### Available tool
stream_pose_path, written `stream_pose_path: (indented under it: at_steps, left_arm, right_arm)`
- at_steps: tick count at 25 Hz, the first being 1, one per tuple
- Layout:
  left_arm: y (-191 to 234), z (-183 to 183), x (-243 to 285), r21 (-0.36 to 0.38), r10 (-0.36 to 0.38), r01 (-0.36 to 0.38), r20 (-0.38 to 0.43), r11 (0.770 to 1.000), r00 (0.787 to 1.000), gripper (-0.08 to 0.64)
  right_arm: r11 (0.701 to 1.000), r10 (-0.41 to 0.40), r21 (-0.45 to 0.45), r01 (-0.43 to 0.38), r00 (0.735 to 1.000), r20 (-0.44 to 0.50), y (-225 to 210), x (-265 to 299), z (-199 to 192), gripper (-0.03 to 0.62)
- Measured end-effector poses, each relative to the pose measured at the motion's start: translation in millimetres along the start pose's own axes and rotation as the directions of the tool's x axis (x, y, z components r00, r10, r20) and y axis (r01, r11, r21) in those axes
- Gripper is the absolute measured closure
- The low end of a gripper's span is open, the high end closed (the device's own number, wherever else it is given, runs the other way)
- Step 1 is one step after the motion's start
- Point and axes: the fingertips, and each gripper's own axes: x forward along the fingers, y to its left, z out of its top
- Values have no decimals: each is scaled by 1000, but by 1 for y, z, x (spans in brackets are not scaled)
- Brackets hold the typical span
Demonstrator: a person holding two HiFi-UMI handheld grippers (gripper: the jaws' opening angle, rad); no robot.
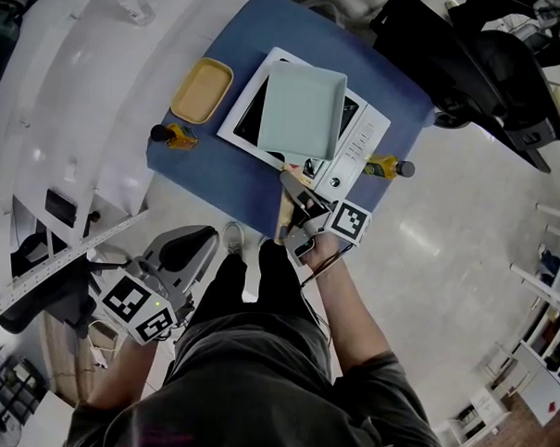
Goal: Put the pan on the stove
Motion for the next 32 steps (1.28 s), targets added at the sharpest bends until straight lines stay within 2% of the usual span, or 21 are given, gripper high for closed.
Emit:
stream_pose_path:
  at_steps: [5,13,20,27,32]
  left_arm:
    - [-5,0,-5,8,-11,11,9,1000,1000,531]
    - [-14,1,-13,36,-40,39,19,999,999,531]
    - [-22,6,-24,71,-65,63,31,995,997,531]
    - [-31,11,-39,112,-93,87,54,990,994,531]
    - [-38,17,-49,144,-114,103,72,984,991,531]
  right_arm:
    - [1000,-6,-23,6,1000,9,4,-13,-1,391]
    - [996,-73,-54,77,996,59,0,-49,2,391]
    - [981,-128,-135,143,986,111,4,-92,3,391]
    - [973,-103,-185,135,979,175,31,-117,3,393]
    - [952,-89,-275,134,981,171,60,-126,-5,394]
